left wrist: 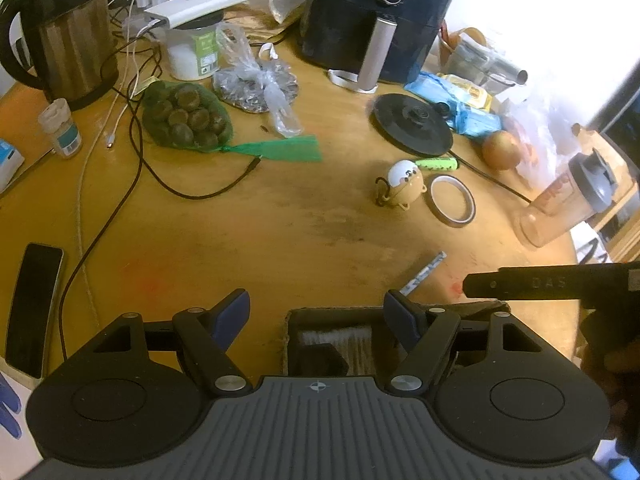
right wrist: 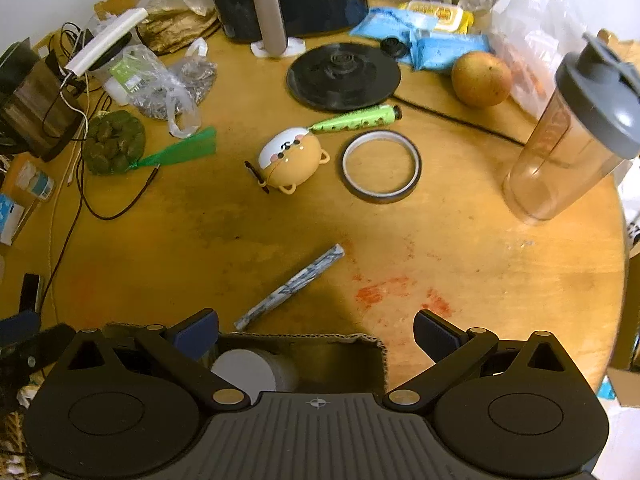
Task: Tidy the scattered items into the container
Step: 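Lift both open grippers up out of the cardboard box, then move the right gripper to the grey-blue marker and close on it, then lift the grey-blue marker off the table with the right gripper, then grasp the orange cartoon-face case with the left gripper while the right gripper holds the marker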
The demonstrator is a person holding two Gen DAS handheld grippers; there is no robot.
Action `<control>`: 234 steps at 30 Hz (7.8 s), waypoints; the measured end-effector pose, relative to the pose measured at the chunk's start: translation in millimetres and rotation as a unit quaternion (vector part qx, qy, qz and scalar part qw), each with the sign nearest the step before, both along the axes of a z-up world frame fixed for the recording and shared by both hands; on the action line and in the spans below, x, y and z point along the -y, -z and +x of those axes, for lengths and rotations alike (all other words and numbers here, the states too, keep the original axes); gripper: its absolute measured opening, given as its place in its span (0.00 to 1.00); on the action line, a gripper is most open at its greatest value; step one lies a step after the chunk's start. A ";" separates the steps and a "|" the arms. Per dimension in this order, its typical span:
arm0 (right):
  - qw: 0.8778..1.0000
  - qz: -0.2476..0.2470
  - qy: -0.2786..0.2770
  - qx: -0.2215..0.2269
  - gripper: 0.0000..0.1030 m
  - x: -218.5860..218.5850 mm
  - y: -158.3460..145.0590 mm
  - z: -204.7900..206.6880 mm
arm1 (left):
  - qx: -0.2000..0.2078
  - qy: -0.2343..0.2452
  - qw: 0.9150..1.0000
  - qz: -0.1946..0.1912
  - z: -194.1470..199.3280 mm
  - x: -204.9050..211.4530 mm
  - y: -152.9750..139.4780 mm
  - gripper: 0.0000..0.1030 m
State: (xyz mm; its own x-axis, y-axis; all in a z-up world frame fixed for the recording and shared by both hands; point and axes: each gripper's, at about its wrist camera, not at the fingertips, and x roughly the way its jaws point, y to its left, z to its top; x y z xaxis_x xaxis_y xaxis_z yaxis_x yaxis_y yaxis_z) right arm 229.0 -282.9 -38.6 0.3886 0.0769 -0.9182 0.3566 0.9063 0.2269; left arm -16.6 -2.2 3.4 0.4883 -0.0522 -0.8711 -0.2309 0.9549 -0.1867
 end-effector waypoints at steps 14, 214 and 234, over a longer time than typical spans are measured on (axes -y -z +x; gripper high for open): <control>0.996 -0.005 -0.067 -0.052 1.00 -8.2 18.5 49.9 | -0.010 -0.030 0.999 -0.005 -0.7 -10.9 4.8 0.71; 0.982 0.038 -0.051 0.178 0.11 145.5 -5.0 -72.2 | -0.004 0.221 0.950 0.221 210.5 72.1 112.3 0.71; 0.981 0.050 -0.051 0.180 0.11 148.6 1.5 -73.4 | -0.027 0.217 0.955 0.201 213.2 65.1 116.1 0.51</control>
